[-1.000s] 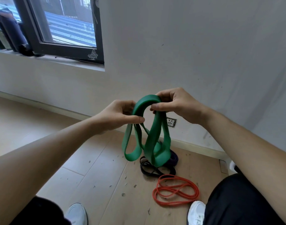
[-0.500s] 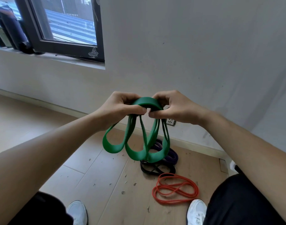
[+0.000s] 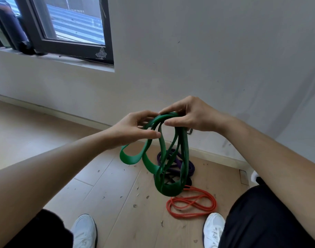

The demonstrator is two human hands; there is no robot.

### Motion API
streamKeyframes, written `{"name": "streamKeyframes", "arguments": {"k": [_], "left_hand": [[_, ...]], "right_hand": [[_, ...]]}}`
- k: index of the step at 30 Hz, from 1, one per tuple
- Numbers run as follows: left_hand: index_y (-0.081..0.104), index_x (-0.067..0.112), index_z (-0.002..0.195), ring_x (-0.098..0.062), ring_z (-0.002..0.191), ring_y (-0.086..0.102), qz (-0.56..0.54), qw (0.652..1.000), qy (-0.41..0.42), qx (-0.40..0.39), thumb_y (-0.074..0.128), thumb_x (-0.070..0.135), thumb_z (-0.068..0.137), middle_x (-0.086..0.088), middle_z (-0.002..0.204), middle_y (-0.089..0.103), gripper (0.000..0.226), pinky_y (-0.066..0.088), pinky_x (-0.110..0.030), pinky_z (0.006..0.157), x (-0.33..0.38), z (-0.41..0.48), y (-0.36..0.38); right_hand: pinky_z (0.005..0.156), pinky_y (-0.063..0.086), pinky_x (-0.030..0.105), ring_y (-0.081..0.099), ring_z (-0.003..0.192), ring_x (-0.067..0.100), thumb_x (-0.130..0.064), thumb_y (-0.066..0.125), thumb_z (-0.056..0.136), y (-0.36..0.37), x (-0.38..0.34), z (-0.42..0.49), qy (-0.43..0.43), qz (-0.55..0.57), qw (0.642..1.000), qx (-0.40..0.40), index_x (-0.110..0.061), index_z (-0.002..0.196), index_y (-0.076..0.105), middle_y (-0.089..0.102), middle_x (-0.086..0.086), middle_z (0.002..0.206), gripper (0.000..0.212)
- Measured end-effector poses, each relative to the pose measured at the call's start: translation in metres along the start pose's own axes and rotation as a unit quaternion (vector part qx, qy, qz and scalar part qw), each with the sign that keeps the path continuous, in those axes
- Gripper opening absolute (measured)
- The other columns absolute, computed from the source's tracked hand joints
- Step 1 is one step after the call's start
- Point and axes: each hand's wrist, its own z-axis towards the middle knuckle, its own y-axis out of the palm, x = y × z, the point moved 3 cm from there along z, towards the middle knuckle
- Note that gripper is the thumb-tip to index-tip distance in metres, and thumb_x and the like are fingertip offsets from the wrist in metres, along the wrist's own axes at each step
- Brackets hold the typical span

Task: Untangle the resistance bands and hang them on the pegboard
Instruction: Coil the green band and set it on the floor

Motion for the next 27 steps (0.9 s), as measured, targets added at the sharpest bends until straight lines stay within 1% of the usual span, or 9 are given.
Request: {"name": "streamKeyframes", "arguments": {"k": [2,6,8,10,13,16,19,23,27], "left_hand": [[0.054,0.032,0.141,-0.010,0.120,0.064,0.023,1.000,-0.003,-0.003,0.083,0.047,0.071,0.008,0.128,0.067,0.077,0.053,-0.039,0.104,-0.004,-0.004,0.012],[0.043,0.038,0.149,-0.004,0.130,0.054,0.049,0.999,-0.013,0.009,0.086,0.055,0.066,0.016,0.141,0.057,0.095,0.047,-0.037,0.110,-0.008,-0.012,0.041],[0.038,0.038,0.153,-0.005,0.134,0.049,0.060,0.998,-0.013,0.013,0.086,0.055,0.067,0.016,0.145,0.053,0.100,0.043,-0.034,0.111,-0.006,-0.016,0.052],[0.035,0.038,0.154,-0.006,0.135,0.047,0.050,0.998,-0.013,0.039,0.087,0.054,0.067,0.015,0.146,0.051,0.103,0.041,-0.036,0.113,-0.004,-0.017,0.061],[0.026,0.041,0.157,-0.006,0.141,0.041,0.020,0.995,0.001,0.101,0.090,0.054,0.066,0.014,0.154,0.044,0.112,0.039,-0.043,0.117,-0.003,-0.017,0.082],[0.011,0.041,0.159,-0.009,0.149,0.032,0.006,0.984,0.028,0.176,0.090,0.062,0.058,0.010,0.162,0.031,0.130,0.038,-0.045,0.119,-0.003,-0.018,0.110],[0.004,0.036,0.161,-0.009,0.149,0.033,0.023,0.971,0.062,0.231,0.094,0.057,0.057,0.009,0.163,0.028,0.139,0.042,-0.045,0.116,-0.007,-0.018,0.131],[0.009,0.040,0.159,-0.015,0.130,0.055,0.047,0.964,0.035,0.261,0.089,0.050,0.061,0.010,0.148,0.047,0.127,0.054,-0.048,0.098,-0.027,-0.017,0.139],[0.022,0.040,0.155,-0.007,0.118,0.061,-0.006,0.970,0.041,0.238,0.090,0.043,0.066,0.017,0.128,0.059,0.112,0.056,-0.044,0.096,-0.044,-0.017,0.137]], "right_hand": [[0.067,0.051,0.016,0.068,0.076,-0.004,-0.031,0.076,0.090,-0.003,0.002,-0.003,0.012,-0.042,0.999,0.015,-0.026,0.117,0.076,0.073,-0.020,0.082,0.028],[0.085,0.059,0.037,0.070,0.090,0.003,-0.047,0.073,0.088,-0.003,0.007,-0.010,0.023,-0.146,0.989,0.005,-0.037,0.115,0.074,0.075,-0.016,0.098,0.029],[0.085,0.059,0.039,0.069,0.091,0.004,-0.047,0.072,0.088,-0.003,0.008,-0.014,0.020,-0.165,0.986,0.000,-0.037,0.116,0.074,0.075,-0.015,0.100,0.029],[0.081,0.057,0.032,0.069,0.086,0.002,-0.042,0.074,0.089,-0.006,0.009,-0.018,0.011,-0.134,0.991,0.004,-0.033,0.115,0.075,0.074,-0.017,0.095,0.028],[0.069,0.052,0.021,0.069,0.073,0.001,-0.029,0.077,0.089,-0.011,0.012,-0.025,0.013,-0.031,0.999,0.035,-0.023,0.115,0.076,0.074,-0.012,0.085,0.027],[0.059,0.056,0.025,0.074,0.073,0.012,-0.023,0.078,0.089,-0.012,0.017,-0.032,0.026,0.073,0.994,0.074,-0.017,0.115,0.075,0.077,0.001,0.085,0.027],[0.057,0.058,0.030,0.076,0.077,0.019,-0.020,0.077,0.089,-0.005,0.019,-0.037,0.038,0.145,0.983,0.101,-0.017,0.111,0.075,0.077,0.009,0.086,0.023],[0.063,0.062,0.035,0.076,0.086,0.029,-0.016,0.077,0.088,0.000,0.023,-0.044,0.057,0.186,0.976,0.098,-0.015,0.111,0.075,0.078,0.015,0.090,0.023],[0.067,0.062,0.034,0.076,0.089,0.024,-0.014,0.075,0.089,0.003,0.025,-0.053,0.067,0.201,0.976,0.047,-0.013,0.117,0.072,0.078,0.013,0.096,0.028]]}}
